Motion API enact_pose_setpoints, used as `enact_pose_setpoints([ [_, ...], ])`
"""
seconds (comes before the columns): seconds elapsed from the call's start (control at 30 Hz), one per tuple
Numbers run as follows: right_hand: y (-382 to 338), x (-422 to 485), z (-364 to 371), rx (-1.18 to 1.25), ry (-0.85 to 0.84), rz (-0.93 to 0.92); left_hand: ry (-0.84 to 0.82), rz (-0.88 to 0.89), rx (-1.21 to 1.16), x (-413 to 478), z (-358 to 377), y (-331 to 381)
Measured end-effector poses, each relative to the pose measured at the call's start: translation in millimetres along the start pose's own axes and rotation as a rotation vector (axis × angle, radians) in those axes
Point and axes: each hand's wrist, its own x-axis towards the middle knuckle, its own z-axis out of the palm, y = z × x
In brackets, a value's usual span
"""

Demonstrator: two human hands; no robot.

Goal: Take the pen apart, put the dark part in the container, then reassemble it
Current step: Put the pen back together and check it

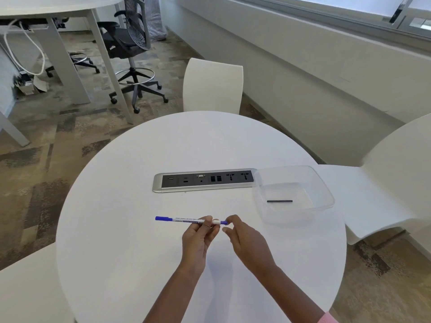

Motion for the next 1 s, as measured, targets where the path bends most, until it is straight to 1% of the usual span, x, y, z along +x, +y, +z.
enact_pose_setpoints([
  [0.13,1,2,-2,-0.119,0.063,-0.096,0.000,-0.002,0.016,-2,0,-1],
  [0.2,3,3,-1,-0.082,0.052,-0.125,-0.021,0.003,0.025,-3,0,-2],
  [0.27,4,3,-2,0.034,0.027,-0.099,-0.043,0.006,0.040,-3,0,-4],
  [0.5,-2,5,-3,0.443,-0.083,0.142,-0.060,0.024,0.074,-5,3,-6],
  [0.67,-3,9,-7,0.777,-0.204,0.339,-0.068,0.032,0.122,-4,3,-9],
  [0.77,-3,10,-11,0.930,-0.296,0.472,-0.068,0.036,0.132,-4,3,-10],
  [0.83,-5,9,-11,1.014,-0.302,0.534,-0.068,0.039,0.129,-4,4,-9],
  [0.87,-7,9,-9,1.013,-0.278,0.539,-0.069,0.041,0.122,-4,4,-8],
  [0.9,-8,8,-8,0.955,-0.238,0.514,-0.065,0.044,0.114,-4,5,-8],
  [0.97,-10,4,-6,0.732,-0.140,0.405,-0.050,0.047,0.102,-4,5,-6],
  [1.0,-10,1,-6,0.591,-0.089,0.323,-0.044,0.045,0.094,-4,5,-6],
])
